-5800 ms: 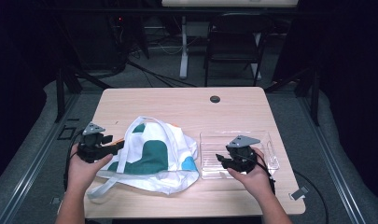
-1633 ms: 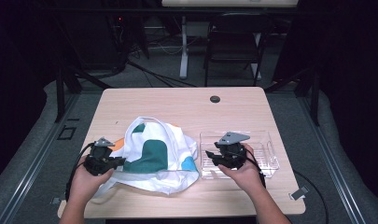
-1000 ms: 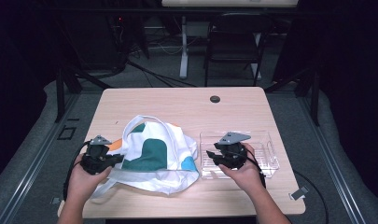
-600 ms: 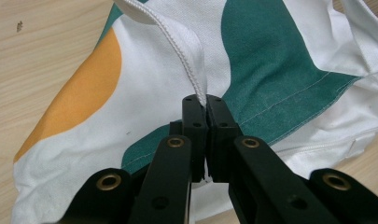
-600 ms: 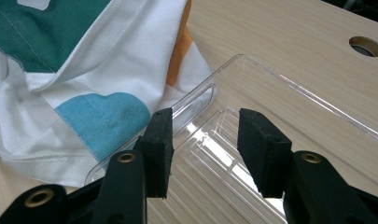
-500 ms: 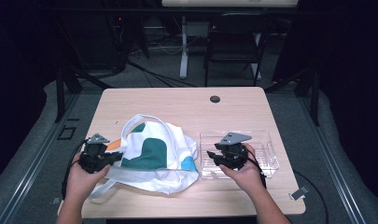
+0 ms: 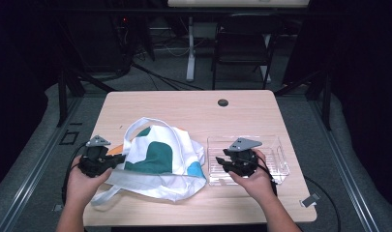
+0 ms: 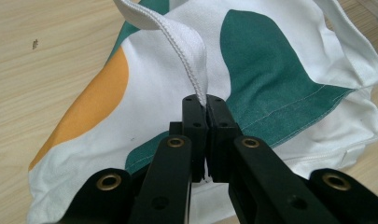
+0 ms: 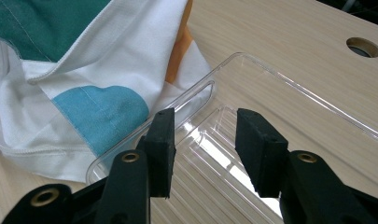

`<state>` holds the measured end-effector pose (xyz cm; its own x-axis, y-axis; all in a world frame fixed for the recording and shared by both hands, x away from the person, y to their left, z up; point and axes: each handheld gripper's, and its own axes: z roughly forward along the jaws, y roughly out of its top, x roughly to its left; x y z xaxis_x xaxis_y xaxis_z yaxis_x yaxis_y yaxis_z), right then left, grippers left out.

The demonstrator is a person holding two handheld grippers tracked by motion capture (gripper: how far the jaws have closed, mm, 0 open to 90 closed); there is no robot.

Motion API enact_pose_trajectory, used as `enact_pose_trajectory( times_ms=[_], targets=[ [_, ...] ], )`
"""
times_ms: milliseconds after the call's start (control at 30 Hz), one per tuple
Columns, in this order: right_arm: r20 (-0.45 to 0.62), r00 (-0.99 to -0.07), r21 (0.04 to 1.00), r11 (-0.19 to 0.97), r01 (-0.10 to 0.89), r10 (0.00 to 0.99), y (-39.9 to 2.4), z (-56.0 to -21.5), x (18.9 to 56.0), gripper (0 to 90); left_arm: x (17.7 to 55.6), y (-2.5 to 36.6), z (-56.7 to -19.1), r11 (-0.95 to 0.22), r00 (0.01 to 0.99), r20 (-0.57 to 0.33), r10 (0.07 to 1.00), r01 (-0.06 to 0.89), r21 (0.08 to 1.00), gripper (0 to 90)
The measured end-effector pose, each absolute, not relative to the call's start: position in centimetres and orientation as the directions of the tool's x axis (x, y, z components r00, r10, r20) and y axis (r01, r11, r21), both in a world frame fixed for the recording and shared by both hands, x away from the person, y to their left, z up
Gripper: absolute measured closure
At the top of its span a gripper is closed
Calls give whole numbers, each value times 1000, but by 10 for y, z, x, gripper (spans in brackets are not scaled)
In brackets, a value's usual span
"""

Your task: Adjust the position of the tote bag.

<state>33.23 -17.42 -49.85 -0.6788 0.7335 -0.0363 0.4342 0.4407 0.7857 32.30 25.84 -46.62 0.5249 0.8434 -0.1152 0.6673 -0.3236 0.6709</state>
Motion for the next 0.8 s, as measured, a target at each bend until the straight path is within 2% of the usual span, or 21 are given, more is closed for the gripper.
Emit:
enact_pose_trajectory(
  times_ms=[467, 800],
  targets=[
    [-50, -680, 784, 451, 427, 732, -179, -498, 325, 636, 328, 260, -457, -320, 530, -114, 840, 655, 685, 885],
    [-78, -716, 771, 497, 399, 694, -168, -494, 318, 688, 330, 261, -451, -310, 527, -111, 842, 644, 699, 885]
  ],
)
